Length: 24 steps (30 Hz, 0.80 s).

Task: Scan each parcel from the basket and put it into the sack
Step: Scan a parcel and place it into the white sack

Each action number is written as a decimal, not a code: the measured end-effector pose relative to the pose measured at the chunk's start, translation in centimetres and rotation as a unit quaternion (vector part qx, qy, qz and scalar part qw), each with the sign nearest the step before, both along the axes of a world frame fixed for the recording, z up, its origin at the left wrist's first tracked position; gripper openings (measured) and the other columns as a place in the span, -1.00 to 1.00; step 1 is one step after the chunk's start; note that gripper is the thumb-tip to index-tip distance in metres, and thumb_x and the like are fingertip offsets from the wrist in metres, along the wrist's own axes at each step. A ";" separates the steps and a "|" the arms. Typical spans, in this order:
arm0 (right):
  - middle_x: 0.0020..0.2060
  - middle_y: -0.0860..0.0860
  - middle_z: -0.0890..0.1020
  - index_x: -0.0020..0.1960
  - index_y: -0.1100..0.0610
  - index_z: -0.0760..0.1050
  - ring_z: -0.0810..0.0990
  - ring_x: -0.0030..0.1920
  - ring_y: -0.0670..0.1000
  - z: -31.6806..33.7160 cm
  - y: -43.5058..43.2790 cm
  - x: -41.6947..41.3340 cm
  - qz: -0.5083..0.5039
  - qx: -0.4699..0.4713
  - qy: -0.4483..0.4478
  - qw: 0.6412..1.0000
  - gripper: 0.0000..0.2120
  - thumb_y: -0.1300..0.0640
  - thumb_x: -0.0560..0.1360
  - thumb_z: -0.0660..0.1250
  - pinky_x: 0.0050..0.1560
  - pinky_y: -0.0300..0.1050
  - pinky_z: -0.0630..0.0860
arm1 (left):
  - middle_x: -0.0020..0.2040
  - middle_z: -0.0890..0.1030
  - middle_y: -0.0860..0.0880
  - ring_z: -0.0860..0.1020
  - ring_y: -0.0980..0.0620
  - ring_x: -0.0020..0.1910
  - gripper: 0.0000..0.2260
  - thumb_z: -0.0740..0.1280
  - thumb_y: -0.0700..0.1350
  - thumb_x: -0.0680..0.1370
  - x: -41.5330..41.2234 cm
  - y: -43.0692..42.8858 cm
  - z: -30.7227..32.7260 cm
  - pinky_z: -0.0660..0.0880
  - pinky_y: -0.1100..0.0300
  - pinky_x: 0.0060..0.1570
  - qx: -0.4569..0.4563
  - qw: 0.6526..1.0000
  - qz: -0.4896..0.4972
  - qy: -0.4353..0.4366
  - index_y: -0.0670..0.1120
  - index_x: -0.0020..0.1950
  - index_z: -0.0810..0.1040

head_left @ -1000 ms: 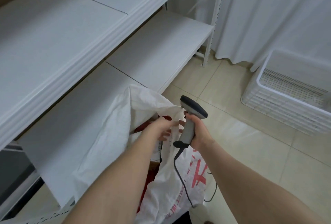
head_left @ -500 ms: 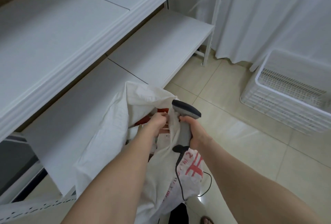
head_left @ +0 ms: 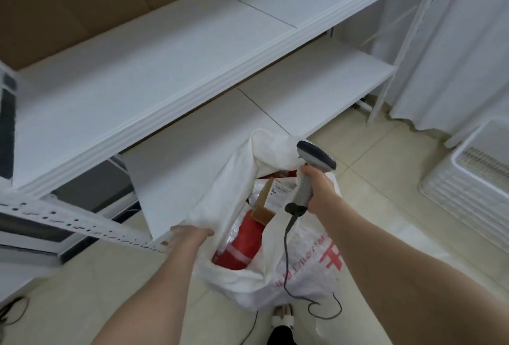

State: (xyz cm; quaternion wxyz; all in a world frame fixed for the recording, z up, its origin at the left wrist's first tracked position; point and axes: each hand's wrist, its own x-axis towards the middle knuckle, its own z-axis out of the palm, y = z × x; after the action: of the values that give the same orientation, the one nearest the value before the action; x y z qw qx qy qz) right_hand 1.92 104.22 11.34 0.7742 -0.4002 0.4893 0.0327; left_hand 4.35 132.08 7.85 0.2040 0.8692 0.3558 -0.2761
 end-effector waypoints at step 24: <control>-0.05 0.08 0.56 0.31 0.19 0.40 0.54 0.04 0.12 5.3 -3.4 1.6 -0.097 -0.089 -0.040 0.990 -0.53 0.20 0.43 0.42 0.28 0.13 0.46 | 0.18 0.56 -0.17 0.56 -0.16 0.09 -0.73 0.28 -0.24 0.55 5.0 -7.1 8.7 0.50 0.03 0.11 -0.346 0.838 0.338 -0.253 -0.25 0.24 0.48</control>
State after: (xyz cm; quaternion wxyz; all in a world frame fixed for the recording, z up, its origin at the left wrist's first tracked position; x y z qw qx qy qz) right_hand 3.51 100.78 16.68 0.7541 -0.4194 0.4949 -0.1022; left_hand 9.31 124.95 16.57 0.6550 0.6071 0.4451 -0.0658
